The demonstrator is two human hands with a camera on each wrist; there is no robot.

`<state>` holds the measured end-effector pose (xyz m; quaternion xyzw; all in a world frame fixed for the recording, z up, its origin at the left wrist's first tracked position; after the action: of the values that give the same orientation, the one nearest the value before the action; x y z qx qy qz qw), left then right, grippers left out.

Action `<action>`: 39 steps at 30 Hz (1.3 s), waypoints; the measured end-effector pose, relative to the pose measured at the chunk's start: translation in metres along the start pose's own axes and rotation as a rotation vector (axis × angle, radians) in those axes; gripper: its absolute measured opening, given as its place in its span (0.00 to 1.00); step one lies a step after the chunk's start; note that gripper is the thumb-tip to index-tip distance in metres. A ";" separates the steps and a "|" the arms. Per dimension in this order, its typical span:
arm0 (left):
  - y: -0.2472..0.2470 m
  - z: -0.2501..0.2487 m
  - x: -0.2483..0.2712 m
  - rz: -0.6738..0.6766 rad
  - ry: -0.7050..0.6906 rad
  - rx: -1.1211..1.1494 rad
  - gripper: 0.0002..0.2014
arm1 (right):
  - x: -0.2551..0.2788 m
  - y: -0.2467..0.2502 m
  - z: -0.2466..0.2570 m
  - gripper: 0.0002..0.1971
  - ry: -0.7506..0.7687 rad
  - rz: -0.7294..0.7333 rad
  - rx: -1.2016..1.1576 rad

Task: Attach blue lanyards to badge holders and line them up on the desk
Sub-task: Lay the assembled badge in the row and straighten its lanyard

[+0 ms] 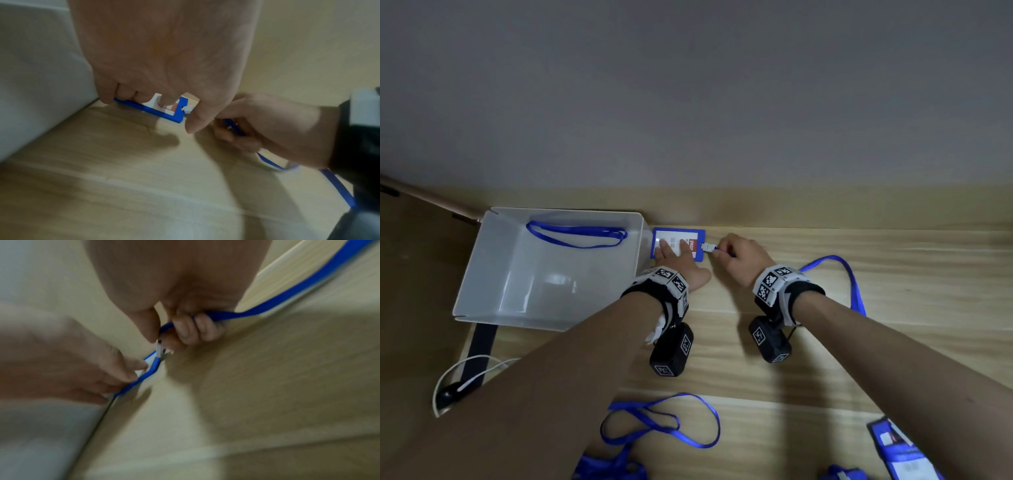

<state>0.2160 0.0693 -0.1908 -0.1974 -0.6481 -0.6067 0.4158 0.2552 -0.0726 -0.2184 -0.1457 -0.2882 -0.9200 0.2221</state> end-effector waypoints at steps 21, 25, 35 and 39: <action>0.001 -0.007 0.006 0.019 0.044 -0.039 0.42 | 0.049 0.124 -0.069 0.11 -0.295 -0.109 0.234; -0.005 -0.005 0.000 -0.010 0.050 -0.114 0.46 | 0.065 0.146 -0.091 0.11 -0.369 -0.204 0.221; 0.003 -0.016 0.007 -0.158 0.073 -0.473 0.36 | 0.073 0.157 -0.105 0.09 -0.404 -0.301 0.166; 0.013 -0.065 0.032 -0.429 -0.128 -0.663 0.24 | 0.072 0.154 -0.105 0.10 -0.382 -0.310 0.181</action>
<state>0.2270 0.0020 -0.1625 -0.2183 -0.4685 -0.8425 0.1521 0.2544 -0.2720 -0.2012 -0.2506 -0.4247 -0.8694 0.0321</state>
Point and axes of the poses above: each hand's wrist, its own x-axis away from the middle knuckle, its own y-axis out of the back of the hand, z = x × y, the point moved 5 cm from there along -x, towards the middle knuckle, and after that the axes turned 8 degrees about -x, right-handed, at the moved point
